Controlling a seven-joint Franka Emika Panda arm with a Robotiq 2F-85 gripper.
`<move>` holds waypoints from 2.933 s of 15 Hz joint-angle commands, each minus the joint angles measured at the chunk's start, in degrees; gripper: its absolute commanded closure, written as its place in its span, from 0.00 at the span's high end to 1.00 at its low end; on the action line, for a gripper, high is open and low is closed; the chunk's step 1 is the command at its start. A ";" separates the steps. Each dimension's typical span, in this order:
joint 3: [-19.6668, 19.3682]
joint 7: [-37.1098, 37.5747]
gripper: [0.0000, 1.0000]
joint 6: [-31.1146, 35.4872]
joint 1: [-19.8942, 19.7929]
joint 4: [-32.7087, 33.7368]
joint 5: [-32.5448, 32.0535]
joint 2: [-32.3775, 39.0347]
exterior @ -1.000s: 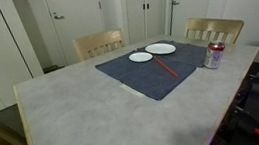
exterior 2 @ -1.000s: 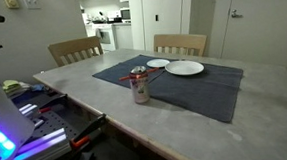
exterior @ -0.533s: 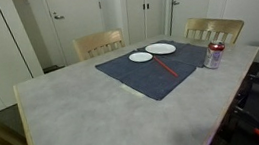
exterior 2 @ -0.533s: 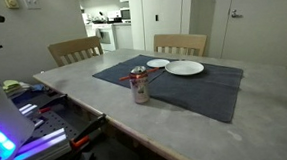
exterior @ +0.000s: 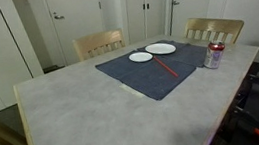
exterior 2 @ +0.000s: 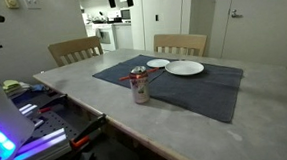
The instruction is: Put the straw in the drink can
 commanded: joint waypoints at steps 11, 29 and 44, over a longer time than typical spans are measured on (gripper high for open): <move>3.22 -5.13 1.00 1.60 -0.23 23.54 10.19 36.47; 3.16 26.06 1.00 15.14 5.06 25.38 10.20 49.41; 0.16 35.85 1.00 13.25 3.95 28.68 8.07 57.07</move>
